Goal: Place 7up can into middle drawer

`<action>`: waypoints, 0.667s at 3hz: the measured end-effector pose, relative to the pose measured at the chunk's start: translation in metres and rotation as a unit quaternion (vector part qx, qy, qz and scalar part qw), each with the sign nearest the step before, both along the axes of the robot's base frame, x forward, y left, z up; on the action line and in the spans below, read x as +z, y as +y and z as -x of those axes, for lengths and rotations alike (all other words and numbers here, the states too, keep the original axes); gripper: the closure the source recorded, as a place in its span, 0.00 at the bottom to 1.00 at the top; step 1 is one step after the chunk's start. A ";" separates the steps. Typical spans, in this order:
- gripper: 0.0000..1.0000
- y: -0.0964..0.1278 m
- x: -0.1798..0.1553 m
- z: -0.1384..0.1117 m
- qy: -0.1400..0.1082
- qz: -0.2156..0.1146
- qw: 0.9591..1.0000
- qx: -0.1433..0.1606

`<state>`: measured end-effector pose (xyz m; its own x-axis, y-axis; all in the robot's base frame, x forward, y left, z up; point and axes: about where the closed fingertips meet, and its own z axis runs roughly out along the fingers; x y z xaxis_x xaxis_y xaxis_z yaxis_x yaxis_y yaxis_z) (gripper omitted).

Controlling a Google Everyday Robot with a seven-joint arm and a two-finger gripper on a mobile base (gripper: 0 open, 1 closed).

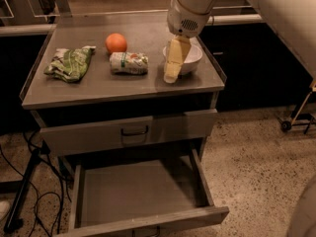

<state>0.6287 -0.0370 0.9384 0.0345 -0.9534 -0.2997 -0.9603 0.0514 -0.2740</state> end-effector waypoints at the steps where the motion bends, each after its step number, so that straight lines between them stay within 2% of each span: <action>1: 0.00 0.003 -0.001 0.000 0.006 0.001 1.000 -0.002; 2: 0.00 0.021 -0.009 -0.002 0.040 0.003 0.999 -0.011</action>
Offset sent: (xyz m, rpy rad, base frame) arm 0.0018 0.0395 -0.0133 -0.0180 0.1693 -0.0491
